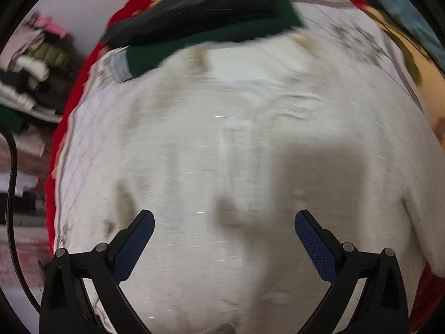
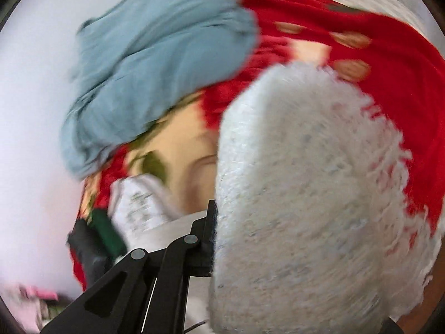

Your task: Fold large clothes

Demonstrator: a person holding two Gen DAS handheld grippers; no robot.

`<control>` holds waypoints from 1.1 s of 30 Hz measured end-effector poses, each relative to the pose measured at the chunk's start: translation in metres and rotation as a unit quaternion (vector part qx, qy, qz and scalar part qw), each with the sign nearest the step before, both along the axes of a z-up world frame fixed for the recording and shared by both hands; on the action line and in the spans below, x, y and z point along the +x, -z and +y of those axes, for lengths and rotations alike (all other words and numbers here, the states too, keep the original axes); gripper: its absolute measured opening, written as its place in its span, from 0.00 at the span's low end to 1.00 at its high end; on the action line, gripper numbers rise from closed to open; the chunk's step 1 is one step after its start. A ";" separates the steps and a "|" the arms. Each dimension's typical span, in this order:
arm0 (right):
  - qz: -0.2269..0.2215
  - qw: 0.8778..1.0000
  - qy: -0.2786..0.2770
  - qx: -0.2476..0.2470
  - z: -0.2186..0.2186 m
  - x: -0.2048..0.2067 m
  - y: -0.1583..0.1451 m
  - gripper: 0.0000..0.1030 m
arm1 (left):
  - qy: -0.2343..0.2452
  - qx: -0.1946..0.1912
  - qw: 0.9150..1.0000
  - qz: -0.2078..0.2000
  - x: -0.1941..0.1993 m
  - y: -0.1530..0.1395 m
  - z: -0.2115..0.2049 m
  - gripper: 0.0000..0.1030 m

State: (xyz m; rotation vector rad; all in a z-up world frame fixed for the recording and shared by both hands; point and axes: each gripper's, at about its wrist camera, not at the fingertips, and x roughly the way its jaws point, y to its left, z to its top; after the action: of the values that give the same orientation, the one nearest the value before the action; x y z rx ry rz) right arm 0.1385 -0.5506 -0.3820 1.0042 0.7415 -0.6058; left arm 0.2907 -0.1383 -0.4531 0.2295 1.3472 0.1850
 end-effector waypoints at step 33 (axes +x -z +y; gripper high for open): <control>0.066 0.808 -0.577 0.094 0.459 0.209 0.112 0.44 | -0.466 -0.092 0.879 0.041 -0.198 0.035 0.365 1.00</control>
State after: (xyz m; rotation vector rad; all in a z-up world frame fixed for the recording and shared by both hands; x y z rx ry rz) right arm 0.3471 -0.0915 -0.4937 0.5111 1.3729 0.4864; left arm 0.0932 0.2272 -0.4886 -0.6061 1.4581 0.8581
